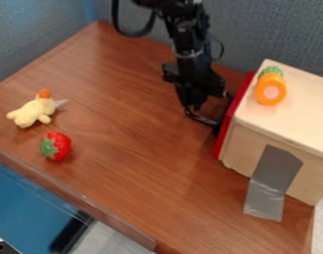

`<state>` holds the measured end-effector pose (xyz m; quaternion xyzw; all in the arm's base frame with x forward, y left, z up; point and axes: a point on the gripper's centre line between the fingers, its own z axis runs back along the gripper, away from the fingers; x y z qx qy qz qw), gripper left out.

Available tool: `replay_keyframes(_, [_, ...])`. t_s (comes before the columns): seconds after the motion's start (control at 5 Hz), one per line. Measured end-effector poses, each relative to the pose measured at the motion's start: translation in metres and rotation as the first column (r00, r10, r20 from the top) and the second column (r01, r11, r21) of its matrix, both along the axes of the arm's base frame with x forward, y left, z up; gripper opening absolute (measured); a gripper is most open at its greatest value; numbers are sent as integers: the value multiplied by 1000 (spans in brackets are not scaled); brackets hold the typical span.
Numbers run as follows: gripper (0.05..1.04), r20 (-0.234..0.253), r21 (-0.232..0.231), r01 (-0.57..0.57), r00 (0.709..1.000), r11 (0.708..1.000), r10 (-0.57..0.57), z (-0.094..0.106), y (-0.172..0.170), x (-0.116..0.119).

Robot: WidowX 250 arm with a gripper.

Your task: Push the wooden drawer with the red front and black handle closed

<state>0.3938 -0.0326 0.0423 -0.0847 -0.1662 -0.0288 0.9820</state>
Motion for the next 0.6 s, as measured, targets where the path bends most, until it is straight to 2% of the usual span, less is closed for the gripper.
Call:
replay_keyframes(0.2, [712, 92, 24, 27, 995, 999, -29, 44, 2, -3])
replay_keyframes(0.4, [974, 103, 63, 37, 994, 997, -43, 75, 14, -16])
replay_keyframes(0.6, [1005, 41, 92, 11, 999, 996, -15, 76, 44, -34])
